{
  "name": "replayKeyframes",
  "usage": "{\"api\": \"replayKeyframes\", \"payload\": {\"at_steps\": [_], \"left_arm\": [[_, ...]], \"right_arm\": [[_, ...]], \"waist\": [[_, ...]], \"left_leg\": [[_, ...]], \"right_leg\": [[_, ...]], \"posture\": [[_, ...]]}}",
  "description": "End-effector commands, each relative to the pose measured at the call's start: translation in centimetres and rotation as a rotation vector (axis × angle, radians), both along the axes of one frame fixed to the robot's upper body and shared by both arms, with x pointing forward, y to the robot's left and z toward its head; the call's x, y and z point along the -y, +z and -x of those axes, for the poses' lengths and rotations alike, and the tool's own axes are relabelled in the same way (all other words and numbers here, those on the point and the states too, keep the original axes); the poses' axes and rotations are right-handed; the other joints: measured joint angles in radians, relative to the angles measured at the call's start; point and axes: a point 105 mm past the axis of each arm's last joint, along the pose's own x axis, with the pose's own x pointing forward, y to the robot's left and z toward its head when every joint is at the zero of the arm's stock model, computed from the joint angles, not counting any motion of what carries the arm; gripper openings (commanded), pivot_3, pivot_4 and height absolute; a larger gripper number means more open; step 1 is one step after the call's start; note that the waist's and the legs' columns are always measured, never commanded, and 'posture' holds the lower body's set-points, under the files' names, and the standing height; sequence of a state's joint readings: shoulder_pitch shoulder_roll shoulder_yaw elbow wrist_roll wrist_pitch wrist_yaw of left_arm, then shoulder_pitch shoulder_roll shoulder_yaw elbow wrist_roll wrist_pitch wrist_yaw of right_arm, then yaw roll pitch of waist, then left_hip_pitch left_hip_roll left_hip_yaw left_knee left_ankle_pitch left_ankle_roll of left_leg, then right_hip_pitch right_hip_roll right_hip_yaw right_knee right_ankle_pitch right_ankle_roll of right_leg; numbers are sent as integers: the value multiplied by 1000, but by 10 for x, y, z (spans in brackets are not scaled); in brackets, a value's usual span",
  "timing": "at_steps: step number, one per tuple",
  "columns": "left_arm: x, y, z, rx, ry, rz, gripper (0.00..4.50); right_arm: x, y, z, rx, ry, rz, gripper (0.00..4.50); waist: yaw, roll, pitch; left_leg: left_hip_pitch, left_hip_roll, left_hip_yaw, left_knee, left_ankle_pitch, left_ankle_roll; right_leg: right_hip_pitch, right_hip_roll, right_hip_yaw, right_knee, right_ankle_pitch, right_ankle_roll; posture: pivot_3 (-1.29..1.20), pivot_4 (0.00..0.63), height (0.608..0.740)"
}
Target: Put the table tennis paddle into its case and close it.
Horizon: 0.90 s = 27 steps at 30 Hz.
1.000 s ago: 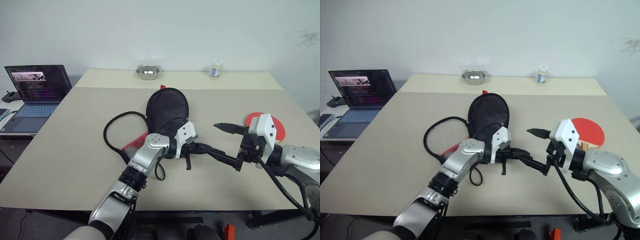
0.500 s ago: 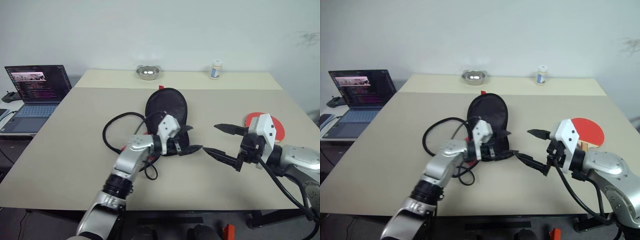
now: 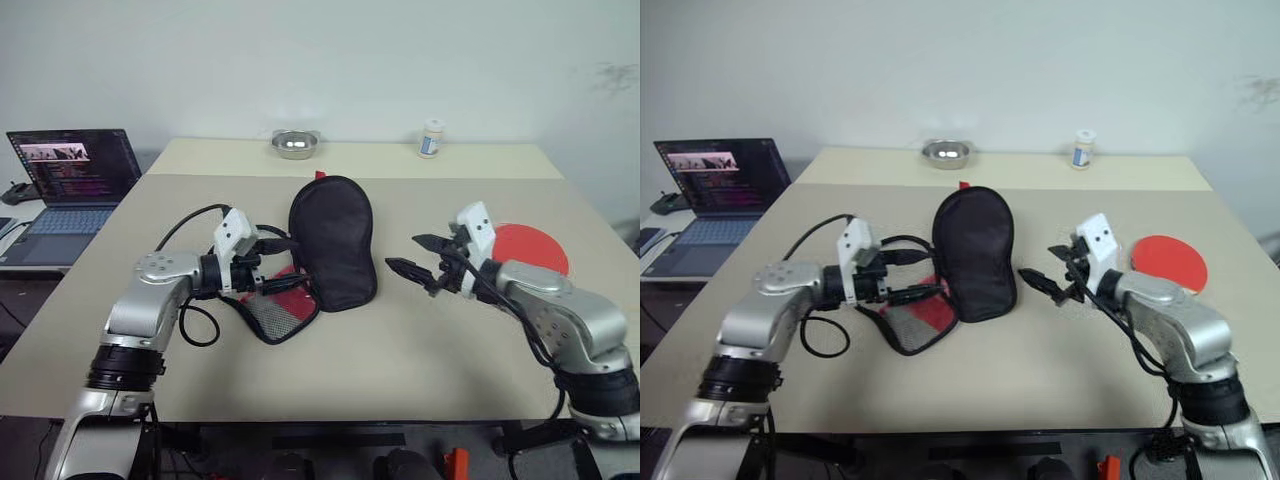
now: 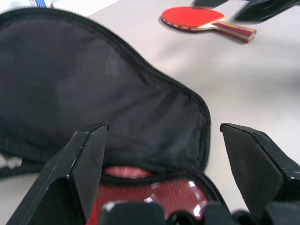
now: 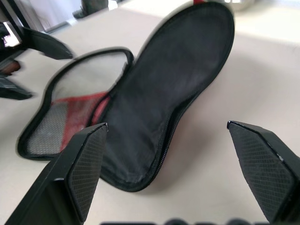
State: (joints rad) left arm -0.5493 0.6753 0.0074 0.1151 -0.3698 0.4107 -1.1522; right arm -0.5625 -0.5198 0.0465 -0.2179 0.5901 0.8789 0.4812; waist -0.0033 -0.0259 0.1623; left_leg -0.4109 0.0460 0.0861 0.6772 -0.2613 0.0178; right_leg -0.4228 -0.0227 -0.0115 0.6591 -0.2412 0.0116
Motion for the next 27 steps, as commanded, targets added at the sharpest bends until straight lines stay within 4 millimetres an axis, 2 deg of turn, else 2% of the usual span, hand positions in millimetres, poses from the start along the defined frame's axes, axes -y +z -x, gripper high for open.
{"api": "replayKeyframes", "payload": {"at_steps": [1, 9, 14, 18, 20, 23, 27], "left_arm": [[5, 23, 15, 30, -73, 45, 4166], [12, 26, 18, 27, -77, 45, 4166], [12, 26, 21, 28, -84, 47, 4166], [9, 26, 22, 29, -83, 41, 4166], [9, 25, 22, 30, -85, 27, 4195], [10, 24, 21, 31, -88, 23, 4195], [15, 23, 19, 35, -96, 23, 4195]], "right_arm": [[-16, 4, -18, 2, -2, 10, 4500], [-46, -14, -55, -91, -41, -38, 4500], [-56, -30, -65, -150, -76, -65, 4500], [-62, -31, -66, -162, -74, -89, 4500], [-71, -27, -62, -179, -46, -145, 4113], [-77, -22, -60, -187, -32, -193, 3273], [-83, -7, -59, -165, -19, -236, 1821]], "waist": [[0, 0, 0], [-2, 0, 0], [-4, 1, 0], [-5, 1, 1], [-7, 1, 1], [-12, 1, 1], [-14, 1, 1]], "left_leg": [[-1, 0, 0, 0, 0, 0], [-2, 0, 0, 0, 0, 0], [-3, 0, 0, 0, 0, 0], [-3, 0, 0, 0, 0, 0], [-3, 0, 0, 0, 0, 0], [-3, 0, 0, 0, 0, 0], [-3, 0, 0, 0, 1, -1]], "right_leg": [[-1, 0, 0, 0, 0, 0], [-3, 0, 0, 1, 0, 0], [-3, 0, 0, 2, 0, 0], [-4, 0, 0, 2, 0, 0], [-4, 0, 0, 2, 0, 0], [-4, 0, 0, 3, 0, 0], [-4, 0, 0, 4, 0, 0]], "posture": [[0, 150, 740], [0, 150, 740], [0, 150, 740], [0, 150, 740], [0, 150, 740], [0, 150, 740], [0, 150, 740]]}}
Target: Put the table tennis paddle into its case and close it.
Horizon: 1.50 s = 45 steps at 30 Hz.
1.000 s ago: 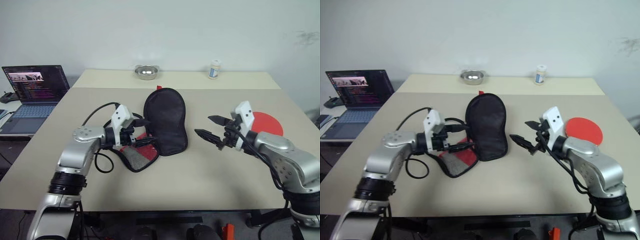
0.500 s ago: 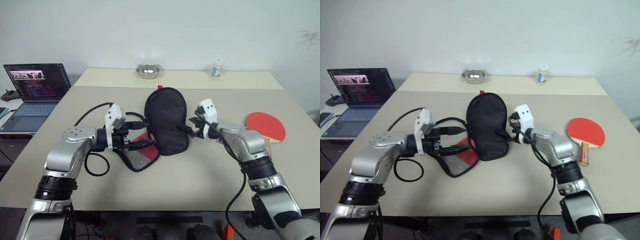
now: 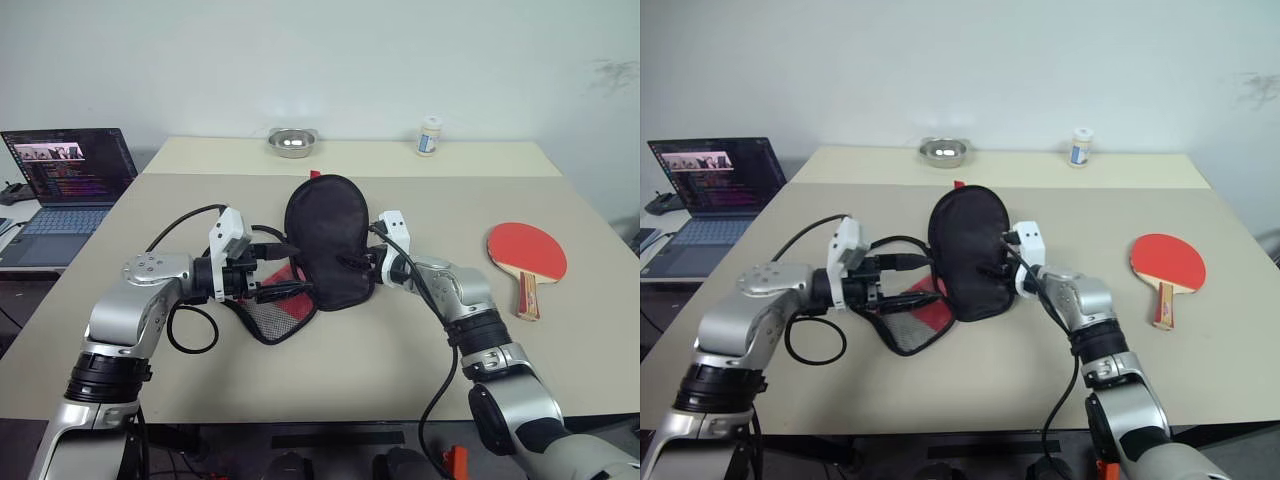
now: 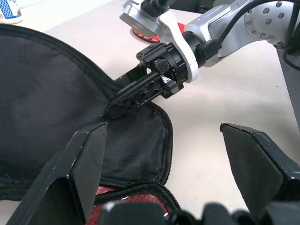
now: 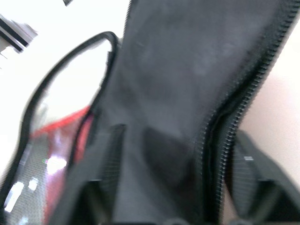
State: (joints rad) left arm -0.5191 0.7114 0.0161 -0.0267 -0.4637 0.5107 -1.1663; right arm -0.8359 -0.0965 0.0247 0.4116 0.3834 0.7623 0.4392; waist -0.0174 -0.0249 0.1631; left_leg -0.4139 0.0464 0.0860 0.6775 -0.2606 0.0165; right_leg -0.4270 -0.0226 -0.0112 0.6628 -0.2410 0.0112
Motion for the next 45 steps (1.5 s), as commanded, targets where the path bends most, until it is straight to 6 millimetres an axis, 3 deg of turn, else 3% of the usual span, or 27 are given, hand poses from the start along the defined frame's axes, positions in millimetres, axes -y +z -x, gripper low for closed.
{"api": "replayKeyframes", "payload": {"at_steps": [1, 5, 6, 10, 13, 16, 20, 27, 45], "left_arm": [[5, 9, -1, 53, -18, -2, 4195], [10, 8, -2, 56, -34, 1, 4195], [11, 8, -2, 56, -39, 3, 4195], [14, 7, -1, 53, -58, 4, 4195], [17, 6, -1, 50, -68, 5, 4195], [18, 5, -1, 47, -77, 6, 4195], [19, 4, -2, 45, -83, 7, 4195], [25, 4, -4, 48, -115, 3, 4195], [28, 4, -8, 68, -137, 15, 4195]], "right_arm": [[-6, 38, 1, 93, 16, -74, 1512], [-7, 60, 4, 125, 19, -139, 193], [-6, 67, 5, 132, 13, -162, 46], [17, 88, 3, 138, -65, -268, 46], [51, 93, -1, 116, -182, -346, 46], [80, 87, -4, 81, -293, -385, 46], [102, 73, -5, 32, -395, -403, 46], [129, 19, 10, -92, -480, -291, 46], [165, -2, 7, -197, -661, -298, 46]], "waist": [[-1, 0, 0], [-3, 0, 0], [-4, 0, 0], [-4, 0, 0], [-4, 0, 0], [-4, 0, 0], [-11, 0, 0], [-13, 0, 0], [-14, 1, 1]], "left_leg": [[0, 0, 0, 0, 0, 0], [0, 0, 0, 0, 0, 0], [0, 0, 0, 0, 0, 0], [-1, 0, 0, 0, 0, 0], [-1, -1, 0, 0, 0, 0], [-1, -1, 0, 0, 0, 0], [-1, 0, 0, 0, 0, 0], [-1, -1, 0, -1, 0, 0], [-2, -1, 1, -1, 0, 0]], "right_leg": [[0, 0, 0, 0, 0, 0], [0, 0, 0, 0, 0, 0], [0, 0, 0, 0, 0, 0], [0, -1, 0, 0, 0, 0], [0, -1, 0, 0, 0, 0], [0, -1, 0, 0, 0, 0], [0, -1, 0, 0, 0, 0], [-1, -1, 0, 0, 0, 0], [-2, 0, 1, 0, 0, 0]], "posture": [[0, 150, 740], [0, 150, 740], [0, 150, 740], [0, 150, 740], [0, 150, 740], [0, 150, 740], [0, 150, 740], [0, 150, 740], [0, 150, 740]]}}
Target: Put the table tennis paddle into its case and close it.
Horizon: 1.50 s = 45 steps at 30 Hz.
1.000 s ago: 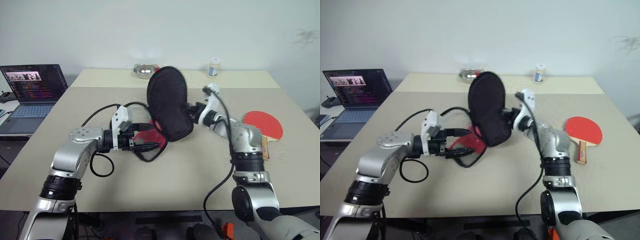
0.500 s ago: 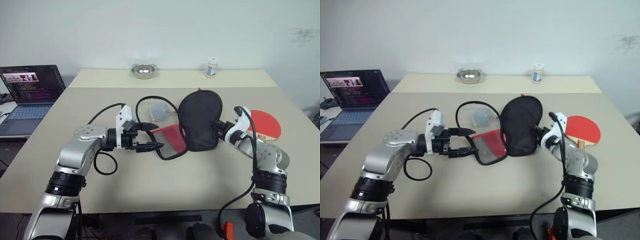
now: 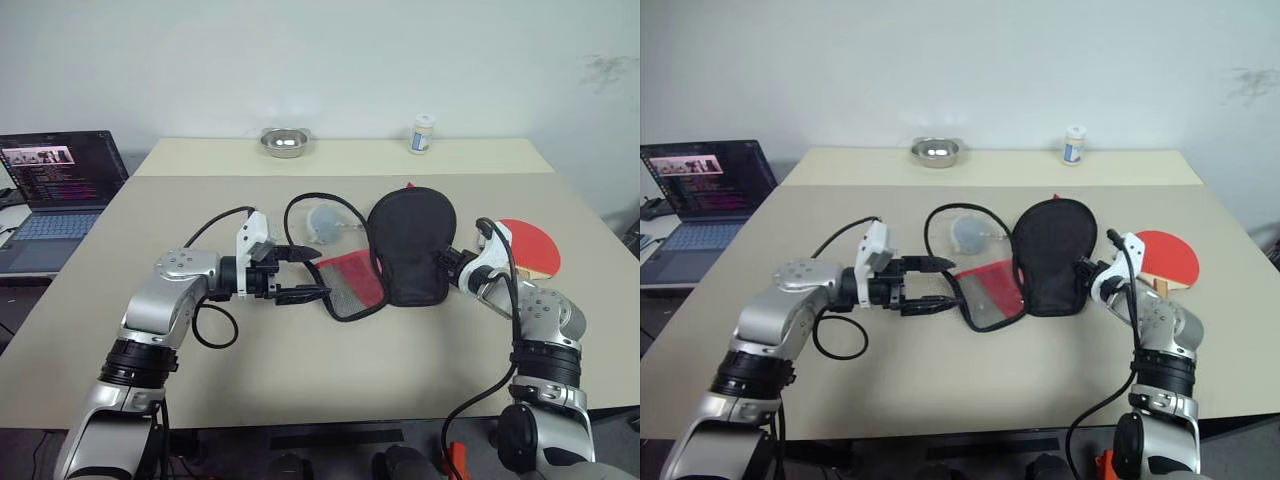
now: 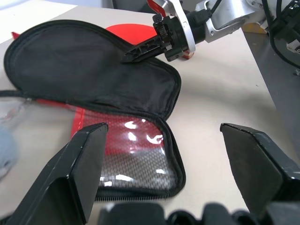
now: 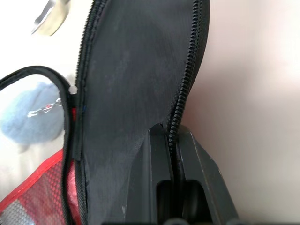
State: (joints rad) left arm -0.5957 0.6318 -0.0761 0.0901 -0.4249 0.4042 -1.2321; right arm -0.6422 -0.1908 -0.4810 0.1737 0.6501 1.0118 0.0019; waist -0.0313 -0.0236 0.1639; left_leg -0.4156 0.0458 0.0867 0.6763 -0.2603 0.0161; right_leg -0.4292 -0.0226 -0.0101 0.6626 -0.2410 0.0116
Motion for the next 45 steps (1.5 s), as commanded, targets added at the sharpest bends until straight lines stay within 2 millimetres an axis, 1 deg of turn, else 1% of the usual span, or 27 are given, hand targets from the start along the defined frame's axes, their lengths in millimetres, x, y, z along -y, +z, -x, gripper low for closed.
{"api": "replayKeyframes", "payload": {"at_steps": [1, 4, 8, 13, 14, 15, 17, 19, 22, 26, 27, 30, 32, 33, 34, 35, 37, 41, 43, 45], "left_arm": [[2, 14, -2, 62, -12, 11, 4195], [2, 16, -4, 69, -10, 17, 4195], [5, 19, -6, 76, -16, 19, 4195], [10, 20, -8, 82, -27, 20, 4195], [11, 20, -8, 83, -29, 21, 4195], [12, 20, -8, 84, -31, 22, 4195], [13, 20, -8, 84, -35, 21, 4195], [13, 20, -8, 84, -35, 21, 4195], [14, 20, -8, 84, -36, 24, 4195], [17, 18, -6, 81, -40, 29, 4195], [18, 18, -6, 81, -41, 31, 4195], [20, 18, -3, 79, -52, 36, 4195], [21, 19, -1, 83, -60, 37, 4195], [24, 21, 1, 98, -71, 33, 4195], [26, 22, 2, 110, -78, 31, 4195], [29, 23, 3, 138, -91, 12, 4195], [36, 26, 4, 173, -108, 3, 4195], [44, 32, 3, 194, -126, 20, 4195], [45, 32, 2, 195, -132, 18, 4195], [46, 31, 0, 195, -132, 14, 4195]], "right_arm": [[12, 15, -1, 46, -49, -28, 46], [13, 16, 4, 35, -70, -44, 46], [11, 8, 12, 6, -64, -34, 46], [10, 0, 10, -23, -49, 6, 46], [10, 0, 10, -25, -47, 19, 348], [10, -1, 9, -26, -44, 29, 461], [11, -1, 8, -23, -38, 55, 1010], [13, 1, 7, -13, -29, 87, 1729], [19, 8, 6, 18, -9, 180, 2805], [31, 28, 5, 95, 37, 349, 4260], [33, 35, 7, 121, 58, 384, 4471], [41, 53, 16, 168, 93, 459, 4471], [49, 55, 21, 165, 87, 493, 4471], [64, 52, 25, 141, 34, 549, 4471], [74, 50, 29, 124, -5, 589, 4471], [87, 44, 33, 84, -64, 609, 4471], [104, 31, 41, 11, -145, 634, 4471], [122, 9, 47, -89, -253, 640, 4471], [126, 2, 47, -117, -279, 636, 4471], [127, -1, 45, -130, -297, 624, 4471]], "waist": [[0, 0, 0], [0, 0, 0], [0, 0, 0], [0, 0, 0], [0, 0, 0], [0, 0, 0], [0, 0, 0], [0, 0, 0], [0, 0, 0], [0, 0, 0], [0, 0, 0], [1, 1, 0], [1, 0, 0], [2, 0, 0], [2, 0, 0], [3, 0, 0], [5, 0, 0], [4, 0, 0], [2, 0, 0], [0, 0, 0]], "left_leg": [[0, 0, 0, 0, 0, 0], [0, 0, 0, 0, 0, 0], [0, 0, 0, 0, 0, 0], [0, 0, 0, 0, 0, 0], [0, 0, 0, 0, 0, 0], [0, 0, 0, 0, 0, 0], [0, 0, 0, 0, 0, 0], [0, 0, 0, 0, 0, 0], [0, 0, 0, 0, 0, 0], [0, 0, 0, 0, 0, 0], [0, 0, 0, 0, 0, 0], [0, 0, 0, 0, 0, 0], [0, 0, 0, 0, 0, 0], [0, 0, 0, 0, 0, 0], [-1, 0, 0, 0, 0, 0], [-1, 0, -1, 0, 0, 0], [-1, 0, -1, 0, 0, 0], [-1, -1, 1, 1, 0, 0], [0, -1, 1, 1, 0, 0], [0, 0, 1, 1, 0, 0]], "right_leg": [[0, 0, 0, 0, 0, 0], [0, 0, 0, 0, 0, 0], [0, 0, 0, 0, 0, 0], [0, 0, 0, 0, 0, 0], [0, 0, 0, 0, 0, 0], [0, 0, 0, 0, 0, 0], [0, 0, 0, 0, 0, 0], [0, 0, 0, 0, 0, 0], [0, 0, 0, 0, 0, 0], [0, 0, 0, -1, -1, 1], [0, 0, 0, 0, -2, 3], [0, 0, 0, -1, -2, 3], [0, 1, 0, -1, -2, 4], [0, 1, 0, -1, -2, 4], [0, 1, 0, -1, -2, 4], [0, 1, 0, -1, -2, 4], [0, 0, 0, -1, -2, 4], [0, 0, 1, -1, -2, 5], [0, 0, 1, 0, -2, 5], [0, 1, 2, 0, -2, 5]], "posture": [[0, 150, 740], [0, 150, 740], [0, 150, 740], [0, 150, 740], [0, 150, 740], [0, 150, 740], [0, 150, 740], [0, 150, 740], [0, 150, 740], [0, 150, 740], [0, 150, 740], [0, 150, 740], [0, 150, 740], [0, 150, 740], [0, 150, 740], [0, 150, 740], [0, 150, 740], [0, 150, 740], [0, 150, 740], [0, 150, 740]]}}
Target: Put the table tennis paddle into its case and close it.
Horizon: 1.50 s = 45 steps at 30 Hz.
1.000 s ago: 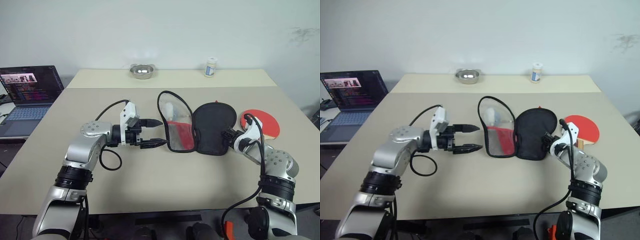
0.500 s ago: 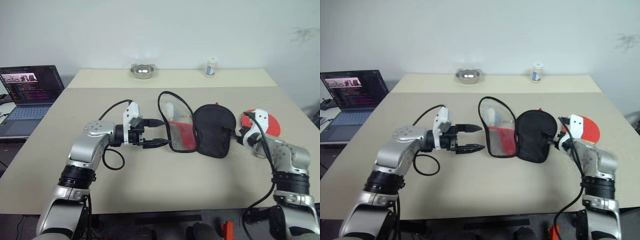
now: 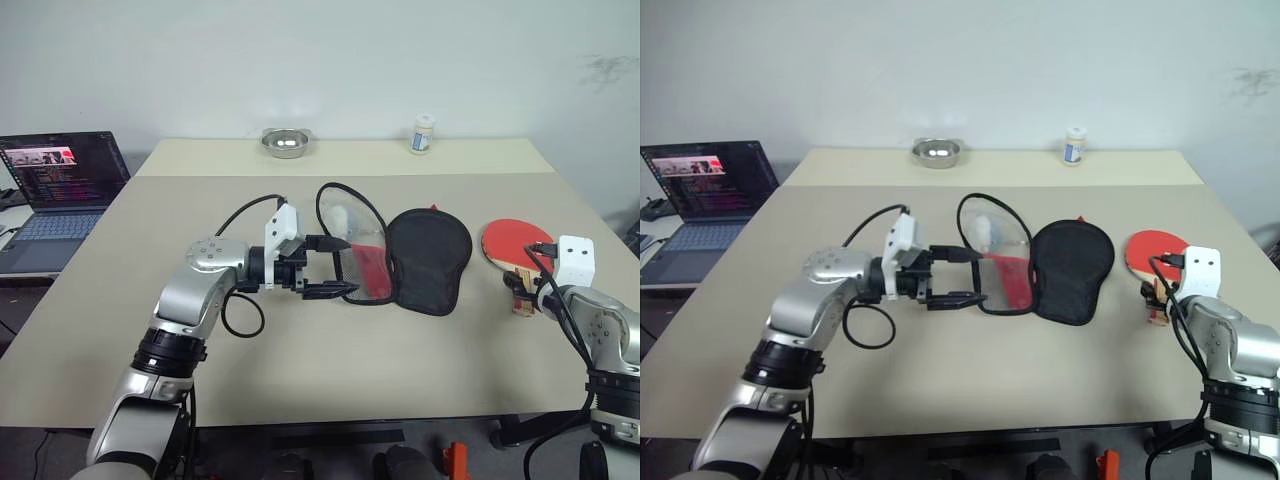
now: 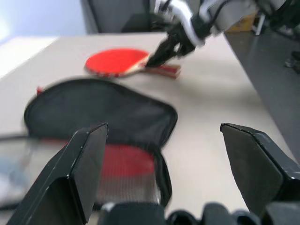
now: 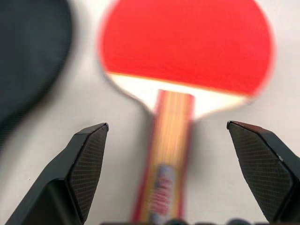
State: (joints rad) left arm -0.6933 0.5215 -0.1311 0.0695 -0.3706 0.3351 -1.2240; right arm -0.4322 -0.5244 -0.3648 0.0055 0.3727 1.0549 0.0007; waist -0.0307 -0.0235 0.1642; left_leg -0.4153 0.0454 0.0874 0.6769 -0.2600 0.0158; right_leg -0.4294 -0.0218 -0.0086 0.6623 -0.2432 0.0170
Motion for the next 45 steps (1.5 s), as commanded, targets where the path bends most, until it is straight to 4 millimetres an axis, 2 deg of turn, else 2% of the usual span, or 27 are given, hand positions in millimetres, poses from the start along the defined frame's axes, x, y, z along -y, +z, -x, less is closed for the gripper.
{"api": "replayKeyframes", "payload": {"at_steps": [1, 7, 14, 21, 24, 25, 28, 30, 32, 34, 36, 39, 42, 45], "left_arm": [[2, 9, -1, 50, -11, -2, 4195], [4, 8, -2, 51, -11, 2, 4195], [2, 6, -2, 50, 2, 4, 4195], [-1, 4, -2, 49, 23, 3, 4195], [-4, 4, -4, 48, 36, 2, 4195], [-5, 4, -4, 47, 39, 1, 4195], [-9, 4, -4, 43, 50, 2, 4195], [-12, 5, -5, 39, 60, 5, 4195], [-15, 5, -5, 37, 67, 6, 4195], [-19, 5, -5, 33, 73, 7, 4195], [-21, 6, -5, 30, 80, 8, 4195], [-23, 6, -6, 31, 88, 6, 4195], [-23, 5, -7, 30, 91, 4, 4195], [-22, 5, -8, 32, 89, 3, 4195]], "right_arm": [[7, 6, -5, 38, -51, -5, 4471], [-2, -2, -20, 13, -18, 5, 4471], [2, -15, -27, -39, -24, -15, 4471], [11, -19, -27, -45, -79, -66, 2269], [19, -12, -29, -3, -128, -60, 1261], [21, -8, -30, 15, -140, -54, 1082], [22, 11, -35, 83, -144, -28, 1084], [18, 32, -38, 142, -128, -16, 1084], [8, 53, -39, 200, -94, -4, 1084], [-11, 74, -37, 258, -39, -9, 1084], [-34, 83, -32, 284, 11, -33, 1084], [-72, 81, -24, 284, 78, -101, 1084], [-116, 67, -18, 252, 140, -166, 1084], [-136, 58, -17, 230, 152, -199, 1084]], "waist": [[-1, 0, 0], [-2, 1, 0], [-2, 0, 0], [-1, 0, 0], [-1, 0, 0], [-1, 0, 0], [-1, 0, 0], [0, 1, 1], [-1, 4, 2], [-3, 5, 3], [-3, 5, 3], [-3, 5, 3], [-2, 6, 3], [-1, 6, 3]], "left_leg": [[0, 0, 0, 0, 0, 0], [0, 1, 0, 0, 0, 0], [0, 0, 1, 0, 0, 0], [5, 1, 0, 0, 0, 0], [5, 0, 0, 0, 0, 0], [5, 0, 0, 0, 0, 0], [5, 0, 0, 0, 0, 0], [5, 0, 0, 0, 0, 0], [4, 0, 0, 0, 0, 0], [0, 0, 1, 0, 0, 0], [-3, 1, 1, -1, 0, -1], [-3, 3, 0, -1, 1, -1], [-3, 3, -1, -2, 1, -1], [-4, 2, 0, -2, 2, -3]], "right_leg": [[0, 0, 0, 0, 0, 0], [0, 1, 0, 0, 0, 0], [0, 1, 1, 0, 0, 0], [6, 1, 0, -1, 0, 0], [6, 0, 0, -1, 0, 0], [6, 0, 0, -1, 0, 0], [6, 0, 0, 0, 0, 0], [6, 0, 1, 0, 0, 0], [4, 0, 1, -1, 0, 0], [0, 0, 1, 0, 1, -1], [-5, 1, 2, 2, 1, -1], [-6, 2, 1, 3, 1, -1], [-6, 2, 0, 4, 1, -1], [-7, 1, 0, 4, 2, -2]], "posture": [[0, 150, 740], [0, 150, 740], [0, 150, 740], [0, 150, 740], [0, 150, 740], [0, 150, 740], [0, 150, 740], [0, 150, 740], [0, 150, 740], [0, 150, 740], [0, 150, 740], [0, 150, 740], [0, 150, 740], [0, 150, 740]]}}
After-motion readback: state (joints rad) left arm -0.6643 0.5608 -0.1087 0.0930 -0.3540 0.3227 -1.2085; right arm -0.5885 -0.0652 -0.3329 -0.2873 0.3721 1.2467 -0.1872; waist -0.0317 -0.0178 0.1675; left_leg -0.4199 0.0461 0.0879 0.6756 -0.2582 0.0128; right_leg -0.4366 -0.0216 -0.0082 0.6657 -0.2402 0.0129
